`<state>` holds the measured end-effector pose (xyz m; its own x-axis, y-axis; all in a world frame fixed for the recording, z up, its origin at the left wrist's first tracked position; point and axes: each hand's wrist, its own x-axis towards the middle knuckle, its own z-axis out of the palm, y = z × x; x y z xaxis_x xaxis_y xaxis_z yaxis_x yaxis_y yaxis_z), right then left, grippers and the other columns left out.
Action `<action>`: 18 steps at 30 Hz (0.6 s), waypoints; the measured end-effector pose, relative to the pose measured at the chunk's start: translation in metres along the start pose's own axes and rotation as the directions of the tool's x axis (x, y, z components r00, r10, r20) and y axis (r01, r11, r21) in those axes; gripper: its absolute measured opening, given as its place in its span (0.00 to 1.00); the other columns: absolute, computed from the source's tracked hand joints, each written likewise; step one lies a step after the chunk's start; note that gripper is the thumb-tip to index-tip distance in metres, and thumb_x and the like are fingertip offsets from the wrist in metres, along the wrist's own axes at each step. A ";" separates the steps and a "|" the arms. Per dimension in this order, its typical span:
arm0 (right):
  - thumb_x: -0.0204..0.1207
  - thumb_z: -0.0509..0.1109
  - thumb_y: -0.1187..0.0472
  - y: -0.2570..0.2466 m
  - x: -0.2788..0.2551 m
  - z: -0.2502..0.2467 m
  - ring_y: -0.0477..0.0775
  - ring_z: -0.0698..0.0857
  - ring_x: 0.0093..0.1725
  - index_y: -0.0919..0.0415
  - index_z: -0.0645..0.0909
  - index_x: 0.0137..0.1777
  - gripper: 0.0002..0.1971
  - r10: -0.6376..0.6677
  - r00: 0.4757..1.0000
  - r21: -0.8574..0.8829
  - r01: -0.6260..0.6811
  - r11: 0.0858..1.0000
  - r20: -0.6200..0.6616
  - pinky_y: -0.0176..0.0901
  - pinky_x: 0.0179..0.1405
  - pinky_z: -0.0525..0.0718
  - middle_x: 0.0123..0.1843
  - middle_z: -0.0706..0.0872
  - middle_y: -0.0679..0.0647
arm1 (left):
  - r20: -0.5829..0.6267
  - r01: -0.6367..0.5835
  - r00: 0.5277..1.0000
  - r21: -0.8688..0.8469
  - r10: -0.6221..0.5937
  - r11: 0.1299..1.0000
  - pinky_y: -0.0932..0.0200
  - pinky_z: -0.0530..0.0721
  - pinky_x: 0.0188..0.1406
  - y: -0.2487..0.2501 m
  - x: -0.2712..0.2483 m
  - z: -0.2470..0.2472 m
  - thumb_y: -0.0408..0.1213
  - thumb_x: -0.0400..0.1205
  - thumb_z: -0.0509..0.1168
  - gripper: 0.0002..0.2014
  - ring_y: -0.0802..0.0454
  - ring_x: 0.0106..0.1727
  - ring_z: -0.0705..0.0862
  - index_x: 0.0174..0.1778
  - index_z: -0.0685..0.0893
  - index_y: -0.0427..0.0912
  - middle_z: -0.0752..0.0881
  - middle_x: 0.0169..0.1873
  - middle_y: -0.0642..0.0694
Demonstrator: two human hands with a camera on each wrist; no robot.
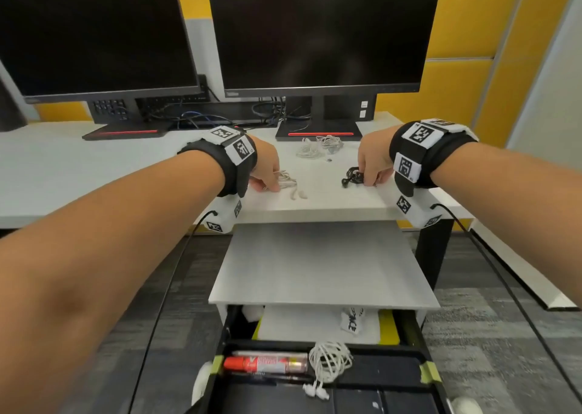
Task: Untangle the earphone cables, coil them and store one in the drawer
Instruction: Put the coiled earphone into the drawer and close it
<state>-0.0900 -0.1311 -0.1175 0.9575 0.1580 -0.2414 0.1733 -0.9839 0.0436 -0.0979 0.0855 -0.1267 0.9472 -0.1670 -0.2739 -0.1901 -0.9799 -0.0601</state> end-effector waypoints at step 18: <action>0.68 0.81 0.61 -0.091 -0.145 0.134 0.42 0.81 0.30 0.59 0.90 0.41 0.04 -0.418 0.906 0.182 0.401 0.898 0.066 0.29 0.25 0.73 0.37 0.91 0.51 | 0.223 -0.106 0.967 -0.083 0.122 0.991 0.61 0.82 0.45 0.037 -0.152 0.142 0.46 0.77 0.74 0.11 0.57 0.42 0.88 0.45 0.88 0.42 0.91 0.41 0.50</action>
<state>-0.2754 -0.0753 -0.2163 0.7795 0.5493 -0.3011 0.4981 -0.8350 -0.2339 -0.2855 0.0896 -0.2234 0.8351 -0.2571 -0.4864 -0.2674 -0.9623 0.0496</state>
